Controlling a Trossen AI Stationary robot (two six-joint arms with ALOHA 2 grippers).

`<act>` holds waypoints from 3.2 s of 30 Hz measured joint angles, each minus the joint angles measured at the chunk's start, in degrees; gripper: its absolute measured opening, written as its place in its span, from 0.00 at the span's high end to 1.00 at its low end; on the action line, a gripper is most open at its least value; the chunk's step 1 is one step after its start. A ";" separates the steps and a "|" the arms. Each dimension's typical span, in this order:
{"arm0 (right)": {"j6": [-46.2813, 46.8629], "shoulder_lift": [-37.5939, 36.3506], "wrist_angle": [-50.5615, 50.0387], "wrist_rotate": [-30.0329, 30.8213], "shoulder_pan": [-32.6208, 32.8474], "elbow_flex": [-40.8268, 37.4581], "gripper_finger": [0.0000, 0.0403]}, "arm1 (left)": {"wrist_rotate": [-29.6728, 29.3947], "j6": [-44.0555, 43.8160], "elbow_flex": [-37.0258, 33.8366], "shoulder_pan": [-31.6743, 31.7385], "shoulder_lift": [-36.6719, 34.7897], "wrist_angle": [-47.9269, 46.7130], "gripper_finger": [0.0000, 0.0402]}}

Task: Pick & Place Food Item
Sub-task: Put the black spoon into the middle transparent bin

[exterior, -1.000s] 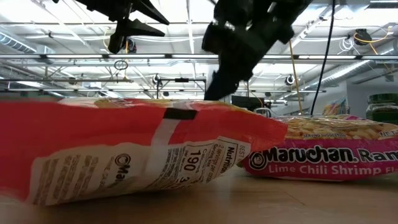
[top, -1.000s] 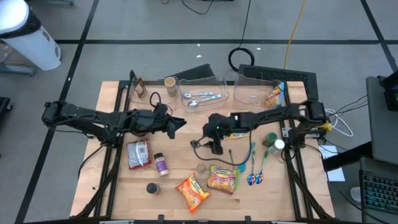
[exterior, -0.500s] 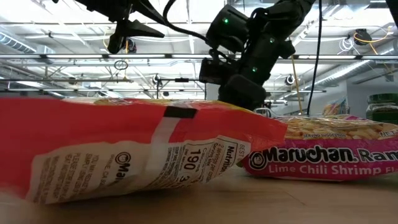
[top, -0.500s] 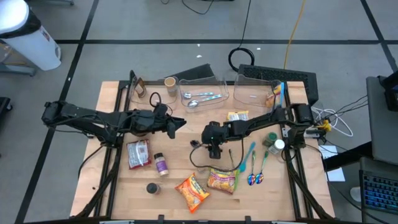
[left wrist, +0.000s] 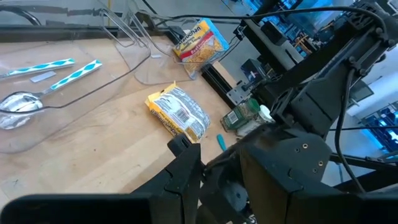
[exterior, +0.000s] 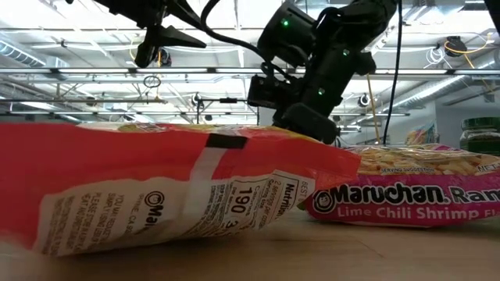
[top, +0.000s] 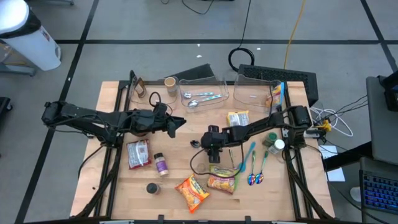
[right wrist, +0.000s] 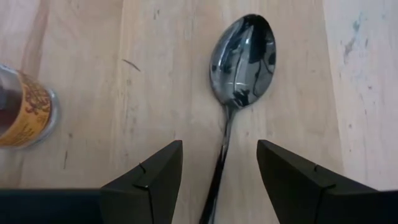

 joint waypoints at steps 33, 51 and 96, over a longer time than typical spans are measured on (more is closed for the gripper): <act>4.70 -0.31 3.83 -6.47 -3.41 -6.03 0.78 | -1.55 -0.86 0.00 0.16 0.02 0.01 0.70; 4.45 -1.81 2.31 -16.46 -9.80 -6.27 0.99 | -2.99 -1.32 0.00 0.21 0.02 0.02 0.70; -21.11 -12.46 -37.38 -21.35 -42.44 35.10 1.00 | 20.92 18.31 0.00 20.43 0.02 6.37 0.70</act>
